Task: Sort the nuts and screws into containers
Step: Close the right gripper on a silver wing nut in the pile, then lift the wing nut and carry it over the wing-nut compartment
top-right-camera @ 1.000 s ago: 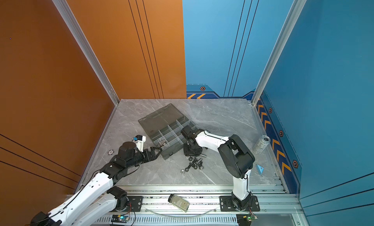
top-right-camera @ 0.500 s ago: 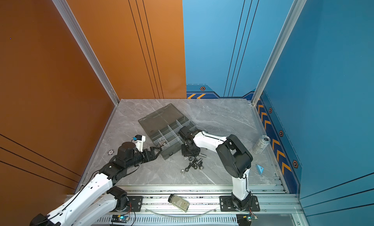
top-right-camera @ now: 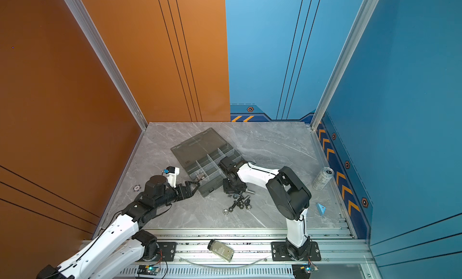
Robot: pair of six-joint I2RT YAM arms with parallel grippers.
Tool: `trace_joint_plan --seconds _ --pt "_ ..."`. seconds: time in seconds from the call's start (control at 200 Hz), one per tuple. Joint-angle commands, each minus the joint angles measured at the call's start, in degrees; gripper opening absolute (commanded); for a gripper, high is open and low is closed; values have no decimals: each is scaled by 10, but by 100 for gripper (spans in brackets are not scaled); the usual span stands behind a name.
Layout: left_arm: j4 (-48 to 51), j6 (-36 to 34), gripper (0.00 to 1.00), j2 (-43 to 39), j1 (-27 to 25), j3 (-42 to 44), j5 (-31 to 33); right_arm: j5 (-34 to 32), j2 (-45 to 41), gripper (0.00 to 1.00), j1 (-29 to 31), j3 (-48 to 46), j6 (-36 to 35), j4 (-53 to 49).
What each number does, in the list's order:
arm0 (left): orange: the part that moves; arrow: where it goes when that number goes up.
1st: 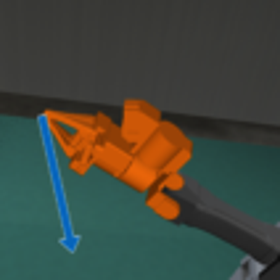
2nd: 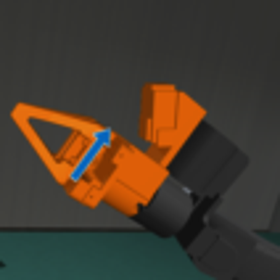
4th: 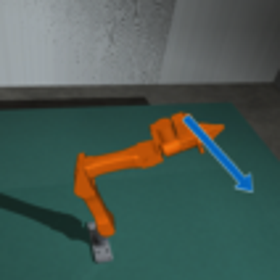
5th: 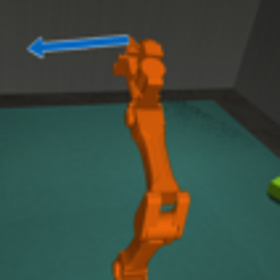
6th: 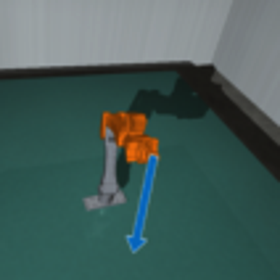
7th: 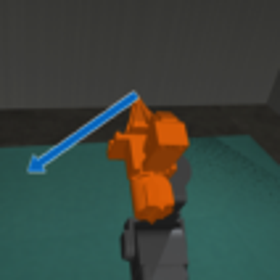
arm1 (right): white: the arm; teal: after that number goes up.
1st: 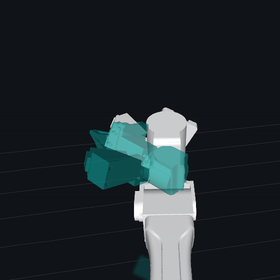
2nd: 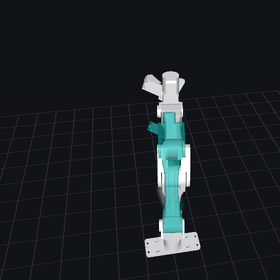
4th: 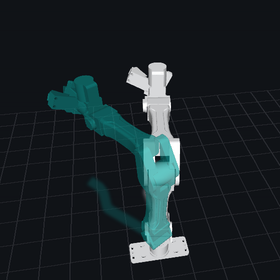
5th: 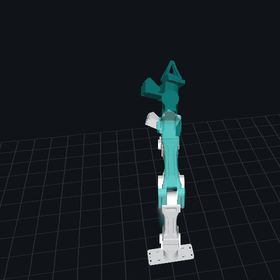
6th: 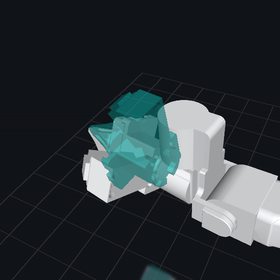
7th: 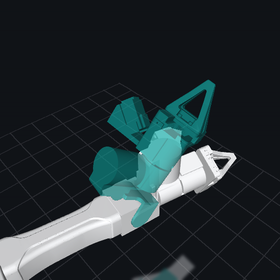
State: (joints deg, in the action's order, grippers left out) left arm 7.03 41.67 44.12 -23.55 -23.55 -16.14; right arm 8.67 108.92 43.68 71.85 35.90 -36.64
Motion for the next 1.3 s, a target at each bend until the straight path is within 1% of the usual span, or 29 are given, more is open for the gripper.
trace_joint_plan --seconds 0.0,0.21,0.431,0.576,0.711,0.946,1.161,1.272,1.297 --pt "-1 -4 98 -11 5 8 -11 -20 9 7 2 2 -5 -19" --pt "3 -3 98 -15 7 7 -11 -7 -33 3 -5 -5 -32 -15" --pt "2 -4 98 -15 8 8 -10 66 -100 3 -12 2 -92 2" --pt "4 -3 98 -18 9 8 -11 108 -113 3 -10 34 -126 18" --pt "5 -3 98 -22 10 7 -11 125 -91 3 -7 89 -147 31" --pt "7 -4 98 -25 11 5 -12 137 -14 3 1 191 -137 63" --pt "15 -7 97 -29 16 2 -13 120 61 3 17 261 -115 96" --pt "19 -9 98 -32 18 -1 -15 111 95 3 25 299 -112 93" --pt "19 -9 98 -32 18 -1 -16 107 116 3 28 305 -112 92"
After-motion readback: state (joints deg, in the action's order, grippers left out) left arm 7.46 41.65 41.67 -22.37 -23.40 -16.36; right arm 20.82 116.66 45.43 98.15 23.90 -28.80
